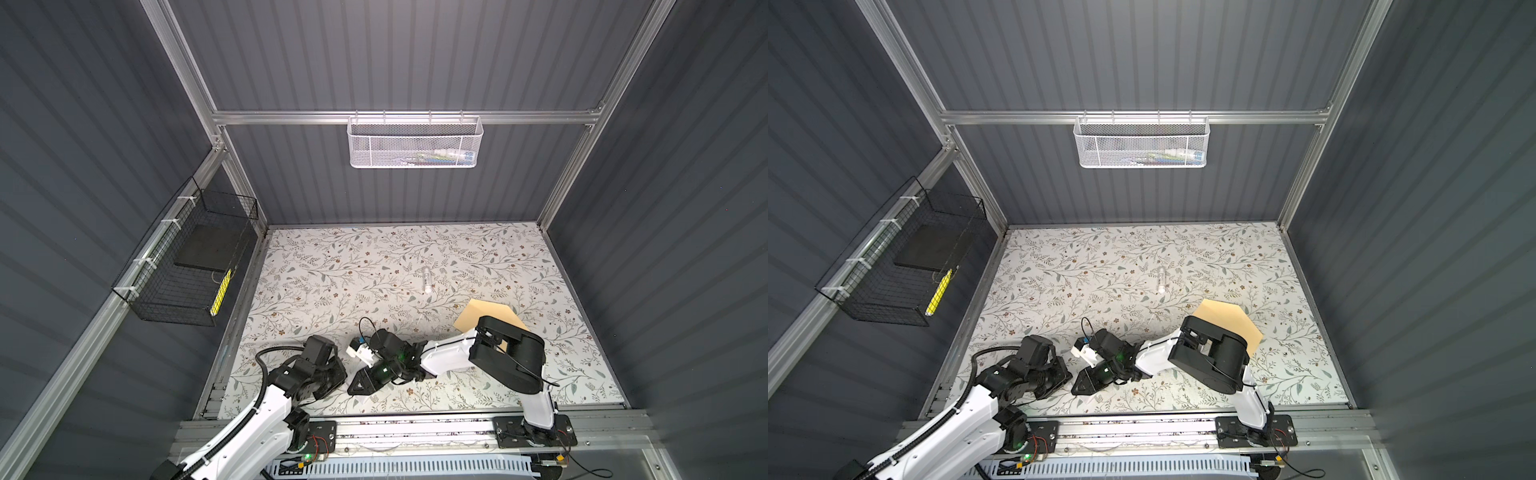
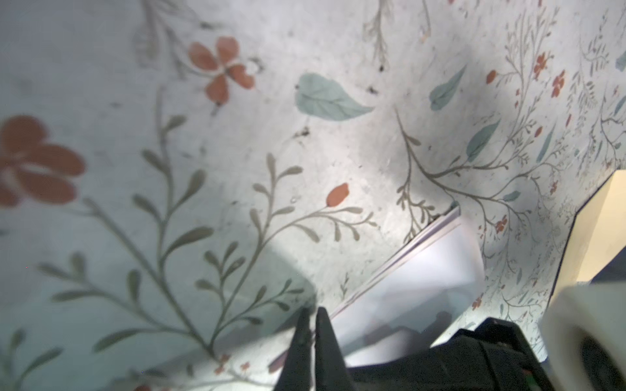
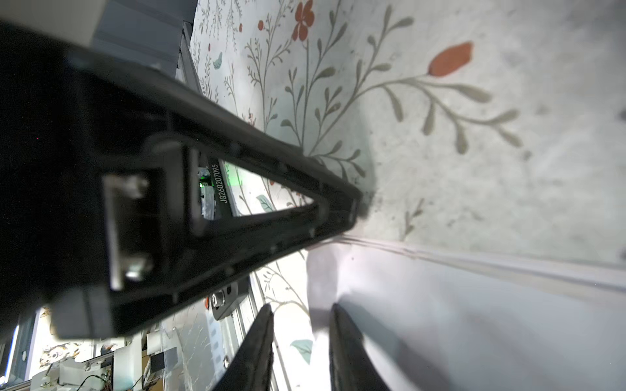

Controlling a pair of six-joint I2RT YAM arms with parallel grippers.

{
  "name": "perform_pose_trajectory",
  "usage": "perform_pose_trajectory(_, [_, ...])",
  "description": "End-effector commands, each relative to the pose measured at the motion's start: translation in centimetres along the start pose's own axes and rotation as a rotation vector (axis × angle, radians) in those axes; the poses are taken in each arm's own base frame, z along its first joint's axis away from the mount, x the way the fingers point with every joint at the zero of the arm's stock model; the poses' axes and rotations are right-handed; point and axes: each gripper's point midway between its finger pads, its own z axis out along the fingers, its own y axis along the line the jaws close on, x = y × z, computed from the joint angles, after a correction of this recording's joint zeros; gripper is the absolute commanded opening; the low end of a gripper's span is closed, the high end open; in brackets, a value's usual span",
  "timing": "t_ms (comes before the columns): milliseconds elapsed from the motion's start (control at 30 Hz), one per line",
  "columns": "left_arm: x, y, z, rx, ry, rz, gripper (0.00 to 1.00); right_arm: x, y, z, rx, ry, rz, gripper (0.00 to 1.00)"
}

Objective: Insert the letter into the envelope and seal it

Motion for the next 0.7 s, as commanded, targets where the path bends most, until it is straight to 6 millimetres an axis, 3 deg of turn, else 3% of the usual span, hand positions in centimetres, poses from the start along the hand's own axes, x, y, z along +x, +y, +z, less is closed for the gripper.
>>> perform_pose_trajectory(0, [-1.2, 0.2, -2.5, -0.070, -0.063, -0.029, 0.13, 1.7, -2.8, 0.5, 0.062, 0.042, 0.058, 0.30])
perform_pose_trajectory(100, [-2.1, -1.5, -4.0, -0.026, -0.097, -0.020, 0.16, 1.8, -2.8, 0.5, 0.060, 0.044, 0.057, 0.31])
perform_pose_trajectory(200, [-1.4, -3.6, -3.6, 0.057, -0.026, -0.001, 0.20, 1.9, -2.9, 0.5, 0.058, 0.046, 0.056, 0.31])
perform_pose_trajectory(333, [0.9, -2.7, -2.6, 0.032, 0.097, -0.010, 0.17, 1.9, -2.9, 0.5, 0.057, 0.046, 0.055, 0.31])
perform_pose_trajectory(467, [1.0, -2.2, -2.8, 0.041, 0.083, -0.035, 0.19, 2.0, -2.8, 0.6, 0.050, 0.046, 0.054, 0.32])
perform_pose_trajectory(667, [1.5, -2.6, -0.5, 0.083, 0.127, -0.044, 0.16, 2.0, -2.9, 0.5, 0.047, 0.044, 0.055, 0.33])
